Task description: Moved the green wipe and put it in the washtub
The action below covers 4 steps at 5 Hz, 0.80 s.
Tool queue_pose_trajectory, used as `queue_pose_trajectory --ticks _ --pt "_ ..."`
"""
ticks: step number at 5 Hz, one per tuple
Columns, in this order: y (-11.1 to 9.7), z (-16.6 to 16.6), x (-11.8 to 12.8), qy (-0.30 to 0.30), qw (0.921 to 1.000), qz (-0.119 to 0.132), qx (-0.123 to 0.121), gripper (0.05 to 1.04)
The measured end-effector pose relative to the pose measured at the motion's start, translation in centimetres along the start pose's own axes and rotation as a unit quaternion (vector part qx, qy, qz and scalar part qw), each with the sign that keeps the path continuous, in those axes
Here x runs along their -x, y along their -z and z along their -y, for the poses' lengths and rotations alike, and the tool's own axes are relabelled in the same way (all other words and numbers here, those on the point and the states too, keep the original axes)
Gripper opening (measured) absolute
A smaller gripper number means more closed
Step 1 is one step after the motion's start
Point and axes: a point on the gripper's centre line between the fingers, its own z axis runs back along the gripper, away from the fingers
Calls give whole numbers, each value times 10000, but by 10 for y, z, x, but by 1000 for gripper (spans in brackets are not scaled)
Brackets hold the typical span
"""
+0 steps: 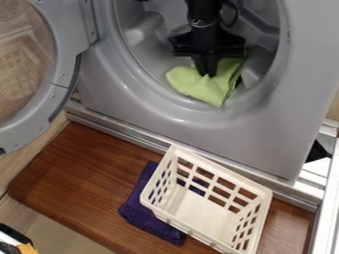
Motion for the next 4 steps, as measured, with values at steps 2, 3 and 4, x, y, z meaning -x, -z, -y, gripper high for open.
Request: queue_pose_trajectory --ticks 2,3,4 --pt "2 3 18 -32 9998 -180 -125 680" --pt "1 5 22 49 9994 -258 -232 959" --pt "-9 11 21 105 9997 -184 -75 1004"
